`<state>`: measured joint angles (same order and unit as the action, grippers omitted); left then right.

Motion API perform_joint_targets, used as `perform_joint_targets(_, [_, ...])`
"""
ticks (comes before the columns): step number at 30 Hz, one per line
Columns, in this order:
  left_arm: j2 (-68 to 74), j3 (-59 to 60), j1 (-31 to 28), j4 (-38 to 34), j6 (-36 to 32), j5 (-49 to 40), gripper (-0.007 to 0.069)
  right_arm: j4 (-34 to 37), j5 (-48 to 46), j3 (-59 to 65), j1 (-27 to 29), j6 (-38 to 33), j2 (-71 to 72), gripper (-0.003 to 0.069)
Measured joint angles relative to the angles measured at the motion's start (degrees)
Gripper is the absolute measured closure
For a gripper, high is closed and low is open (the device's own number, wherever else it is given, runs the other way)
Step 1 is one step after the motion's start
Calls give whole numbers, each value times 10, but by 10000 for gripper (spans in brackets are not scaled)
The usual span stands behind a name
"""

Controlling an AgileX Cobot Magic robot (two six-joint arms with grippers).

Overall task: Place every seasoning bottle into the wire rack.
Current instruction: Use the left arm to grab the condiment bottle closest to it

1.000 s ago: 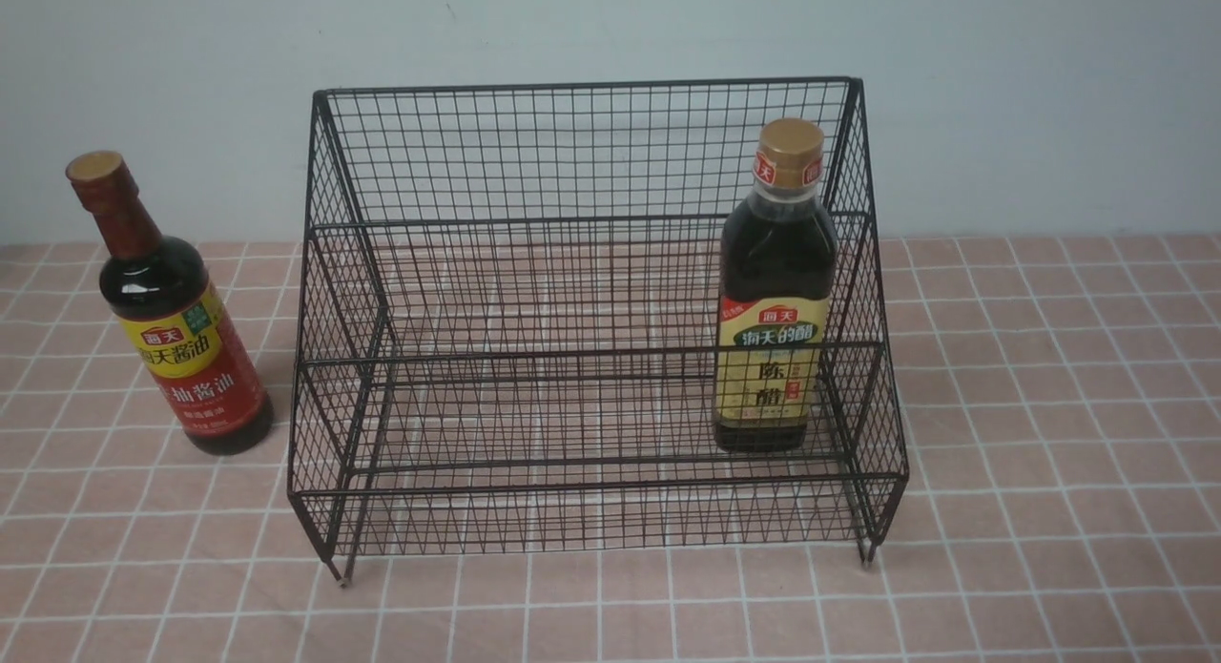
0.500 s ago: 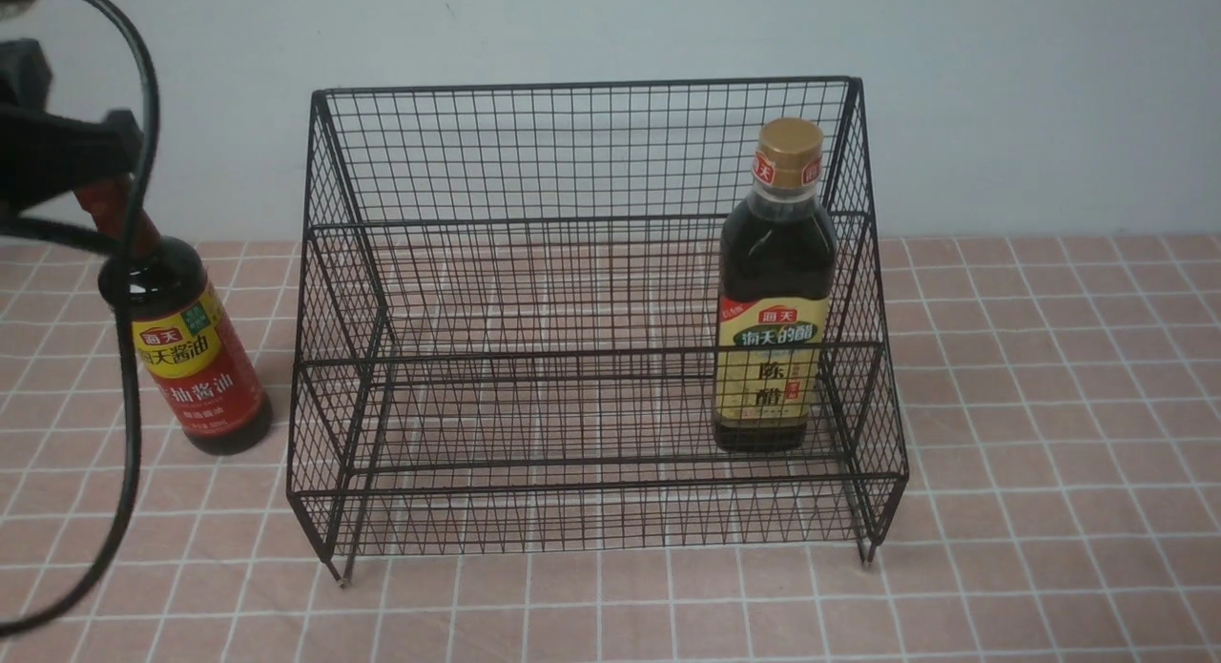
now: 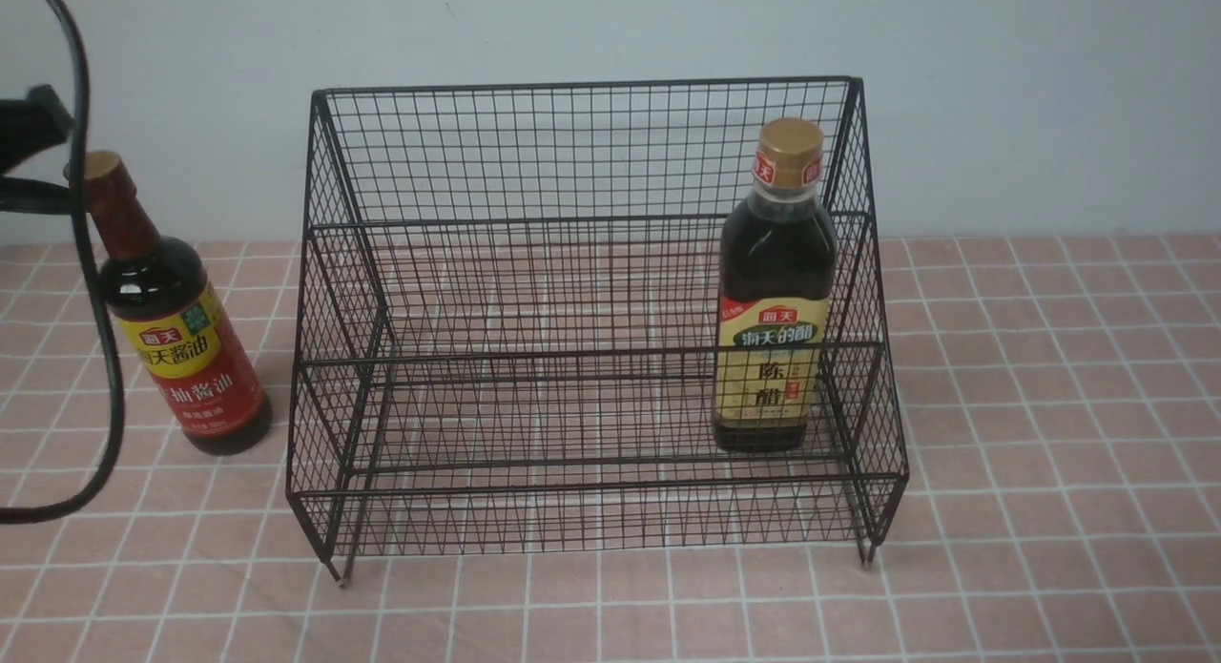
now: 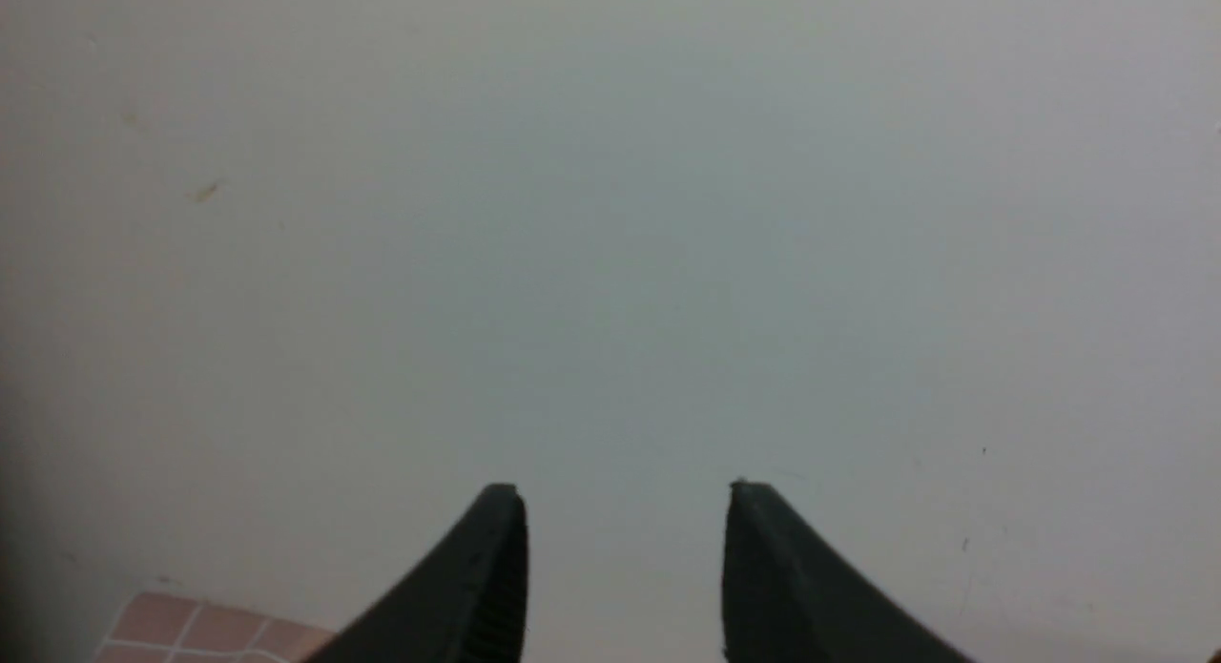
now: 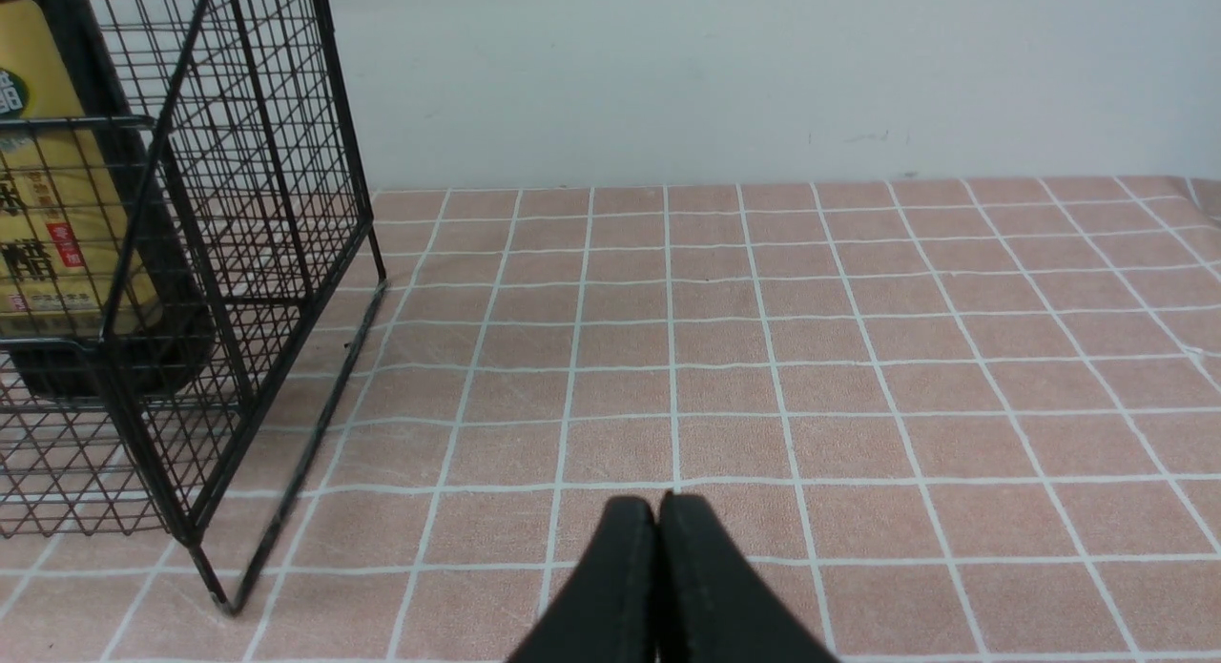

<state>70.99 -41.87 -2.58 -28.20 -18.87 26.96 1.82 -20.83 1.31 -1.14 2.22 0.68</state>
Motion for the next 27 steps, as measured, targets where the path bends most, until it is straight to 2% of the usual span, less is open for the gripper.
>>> perform_joint_targets(5, [55,0,0,42,63,21,106,0,0,0,0,0,0,673])
perform_joint_targets(10, [105,0,0,84,80,44,7,0,0,0,0,0,0,673])
perform_joint_targets(21, [146,-2,0,120,99,49,13,0,0,0,0,0,0,673])
perform_joint_targets(25, [161,-2,0,121,99,49,36,0,0,0,0,0,0,673])
perform_joint_targets(27, [170,-2,0,122,100,50,79,0,0,0,0,0,0,673])
